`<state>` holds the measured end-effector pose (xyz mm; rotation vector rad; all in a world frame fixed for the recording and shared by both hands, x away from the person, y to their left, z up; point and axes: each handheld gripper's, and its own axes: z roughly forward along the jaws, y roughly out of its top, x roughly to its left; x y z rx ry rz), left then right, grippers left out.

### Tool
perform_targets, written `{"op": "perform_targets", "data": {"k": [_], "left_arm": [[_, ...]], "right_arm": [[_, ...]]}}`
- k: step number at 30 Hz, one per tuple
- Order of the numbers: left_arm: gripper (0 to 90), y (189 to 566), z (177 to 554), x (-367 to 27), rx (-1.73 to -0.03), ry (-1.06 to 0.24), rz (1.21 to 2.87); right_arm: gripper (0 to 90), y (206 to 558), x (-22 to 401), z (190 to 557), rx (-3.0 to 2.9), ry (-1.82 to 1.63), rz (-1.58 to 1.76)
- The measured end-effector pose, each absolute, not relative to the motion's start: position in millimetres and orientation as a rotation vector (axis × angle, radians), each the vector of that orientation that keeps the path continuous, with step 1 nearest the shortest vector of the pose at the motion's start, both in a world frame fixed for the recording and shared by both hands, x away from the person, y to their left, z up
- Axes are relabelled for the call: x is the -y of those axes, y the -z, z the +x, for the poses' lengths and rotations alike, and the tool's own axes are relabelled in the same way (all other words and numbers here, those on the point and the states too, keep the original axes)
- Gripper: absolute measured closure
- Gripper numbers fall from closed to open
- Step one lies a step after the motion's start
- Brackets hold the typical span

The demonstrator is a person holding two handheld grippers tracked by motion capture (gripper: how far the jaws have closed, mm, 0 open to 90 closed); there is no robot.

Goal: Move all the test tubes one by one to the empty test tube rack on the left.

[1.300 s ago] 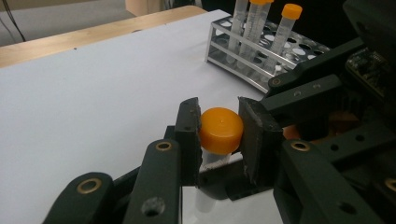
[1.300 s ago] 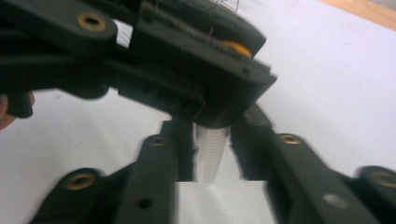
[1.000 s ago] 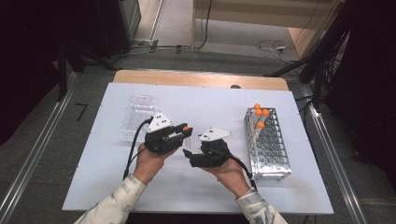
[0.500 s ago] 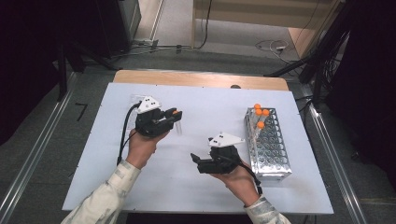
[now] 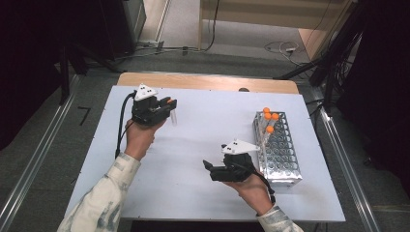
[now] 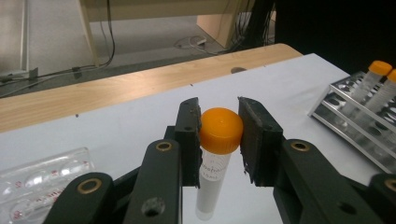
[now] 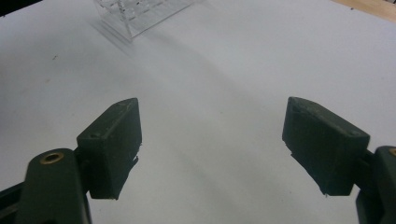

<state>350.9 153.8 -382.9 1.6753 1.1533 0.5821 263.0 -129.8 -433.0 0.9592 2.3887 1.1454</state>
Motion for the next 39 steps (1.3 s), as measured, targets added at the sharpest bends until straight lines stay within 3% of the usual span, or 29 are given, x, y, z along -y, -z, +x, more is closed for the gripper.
{"op": "perform_targets", "data": {"k": [27, 39], "left_arm": [[70.4, 369.4, 405.8, -212.5, -1.348, -0.715, 1.541], [70.4, 388.4, 411.3, -209.9, -1.390, -0.739, 1.627]], "right_arm": [[18.5, 430.9, 134.3, 263.8, -2.371, -1.168, 0.963], [18.5, 428.6, 136.6, 262.7, -2.361, -1.179, 0.967]]}}
